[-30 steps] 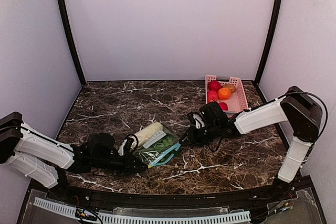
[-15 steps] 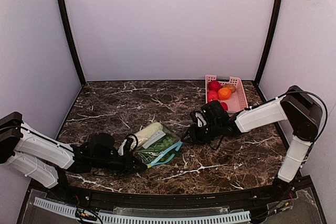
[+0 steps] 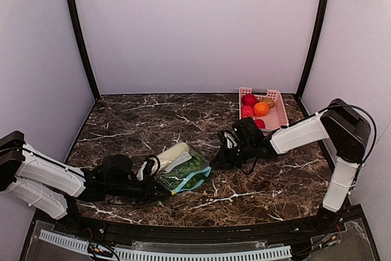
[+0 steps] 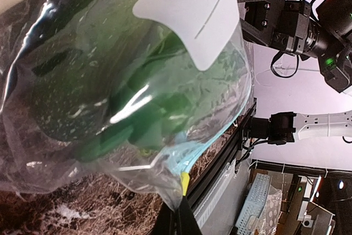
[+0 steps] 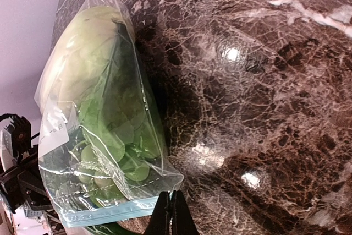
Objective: Place the food in the zip-top bag and seal the zipper
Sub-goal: Adjust the zipper food storage bag at the center of the board.
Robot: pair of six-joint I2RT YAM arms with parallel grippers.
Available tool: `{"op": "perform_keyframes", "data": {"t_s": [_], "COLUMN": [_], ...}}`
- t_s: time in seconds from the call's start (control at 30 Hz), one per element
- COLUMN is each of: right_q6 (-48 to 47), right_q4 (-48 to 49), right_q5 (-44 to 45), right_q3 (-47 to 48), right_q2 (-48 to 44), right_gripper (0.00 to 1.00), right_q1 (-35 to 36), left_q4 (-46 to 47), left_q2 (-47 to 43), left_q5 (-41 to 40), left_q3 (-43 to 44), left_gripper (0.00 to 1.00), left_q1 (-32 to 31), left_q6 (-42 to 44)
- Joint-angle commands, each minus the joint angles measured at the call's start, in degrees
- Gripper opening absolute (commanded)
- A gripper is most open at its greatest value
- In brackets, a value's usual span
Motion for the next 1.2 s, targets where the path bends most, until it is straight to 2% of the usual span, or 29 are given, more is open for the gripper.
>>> {"op": "perform_keyframes", "data": {"t_s": [0.0,0.1,0.17,0.3,0.43,0.8,1.03,1.17], "right_q6": [2.4,3.4,3.3,2.5,2.3,6.9,8.2,7.0], "right_q4": [0.8,-3.7,-10.1,-21.3,-30.5,-50.8,-51.6,-51.3], "right_q5": [-1.8,0.5,2.1,6.9,11.6,20.7,22.3,23.5], "right_q3": [0.3,0.3,0.8,2.0,2.2,2.3,-1.6,-1.2], "right_q2": [-2.2,-6.7,-10.4,-20.2,-29.2,-47.1,-50.2,-49.0], "right_gripper": [0.00,0.00,0.00,0.00,0.00,0.00,0.00,0.02], "right_q1": [-0.4,-0.5,-0.5,-0.5,-0.4,2.2,2.5,2.5], "left_q4": [2.1,1.7,-1.0,-10.4,-14.5,-3.1,10.9,12.8], "left_q2": [-3.5,-8.1,-11.8,-18.5,-20.3,-7.4,2.4,4.8], "left_q5": [-1.1,-2.0,-2.7,-4.6,-4.0,2.5,6.2,6.1], "left_q3": [-0.9,0.1,1.7,6.2,9.7,14.0,11.1,10.4], "left_gripper": [0.01,0.01,0.01,0.01,0.01,0.01,0.01,0.01], "left_q1": [-0.4,-0.3,-0.3,-0.3,-0.3,-0.4,-0.4,-0.4], "left_q6": [-1.5,-2.2,-1.6,1.1,2.3,1.3,-3.0,-3.2]}}
